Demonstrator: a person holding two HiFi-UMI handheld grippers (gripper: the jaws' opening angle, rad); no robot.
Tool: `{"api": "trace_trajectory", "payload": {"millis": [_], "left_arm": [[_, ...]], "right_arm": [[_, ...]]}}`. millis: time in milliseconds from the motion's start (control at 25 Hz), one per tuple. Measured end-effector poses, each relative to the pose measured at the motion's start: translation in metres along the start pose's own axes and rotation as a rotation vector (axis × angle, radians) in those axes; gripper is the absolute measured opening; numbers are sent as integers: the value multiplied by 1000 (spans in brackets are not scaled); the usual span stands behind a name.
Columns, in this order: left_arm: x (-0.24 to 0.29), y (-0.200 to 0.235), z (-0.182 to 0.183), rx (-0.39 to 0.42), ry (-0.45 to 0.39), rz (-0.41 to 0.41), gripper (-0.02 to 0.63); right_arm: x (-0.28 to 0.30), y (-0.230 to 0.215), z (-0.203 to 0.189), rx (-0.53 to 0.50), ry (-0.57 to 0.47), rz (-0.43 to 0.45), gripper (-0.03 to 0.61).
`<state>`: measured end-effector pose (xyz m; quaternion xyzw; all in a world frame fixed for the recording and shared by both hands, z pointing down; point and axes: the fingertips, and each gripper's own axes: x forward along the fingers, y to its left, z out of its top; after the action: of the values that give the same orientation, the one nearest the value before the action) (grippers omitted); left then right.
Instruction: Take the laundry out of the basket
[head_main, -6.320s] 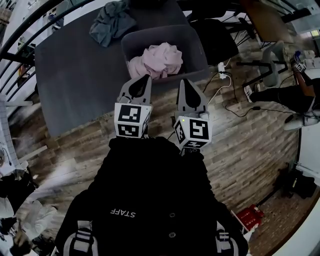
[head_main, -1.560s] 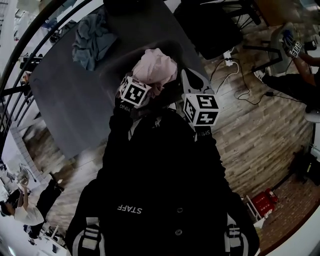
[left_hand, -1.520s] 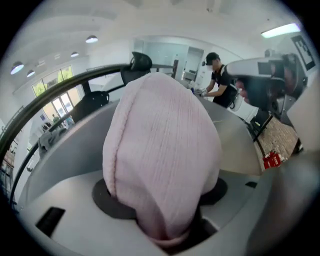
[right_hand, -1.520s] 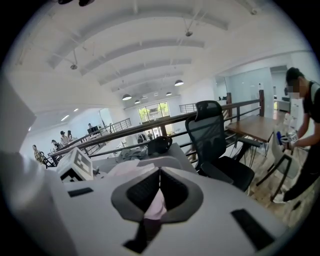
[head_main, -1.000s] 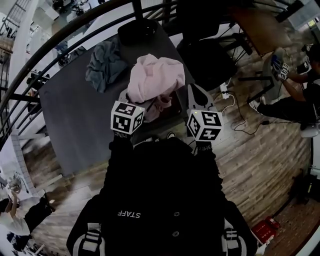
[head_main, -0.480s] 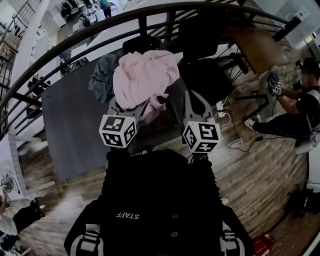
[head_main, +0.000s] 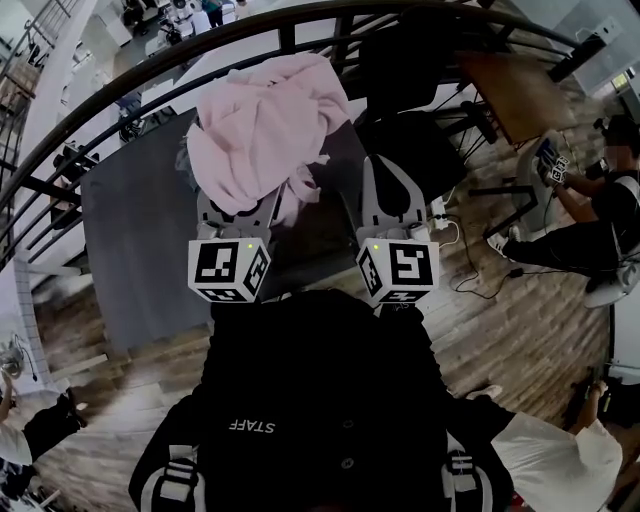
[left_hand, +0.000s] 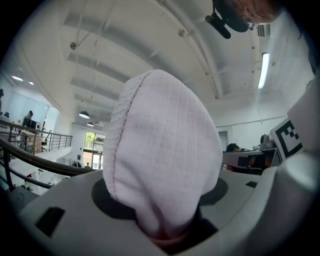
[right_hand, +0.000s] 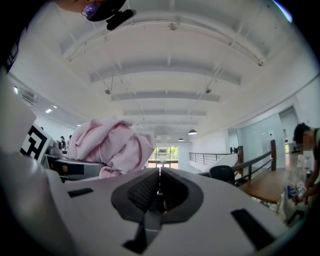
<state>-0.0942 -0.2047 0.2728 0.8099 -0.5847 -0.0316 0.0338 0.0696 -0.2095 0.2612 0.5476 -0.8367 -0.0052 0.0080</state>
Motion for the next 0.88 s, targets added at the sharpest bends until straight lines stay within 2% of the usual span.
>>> {"api": "trace_trajectory", "payload": {"millis": [280, 880], "left_arm": [[-3, 2, 5, 7, -22, 33, 305], [-3, -1, 11, 16, -20, 14, 305]], "right_arm": [[2, 7, 5, -17, -22, 8, 15], [1, 8, 6, -16, -35, -19, 15]]}}
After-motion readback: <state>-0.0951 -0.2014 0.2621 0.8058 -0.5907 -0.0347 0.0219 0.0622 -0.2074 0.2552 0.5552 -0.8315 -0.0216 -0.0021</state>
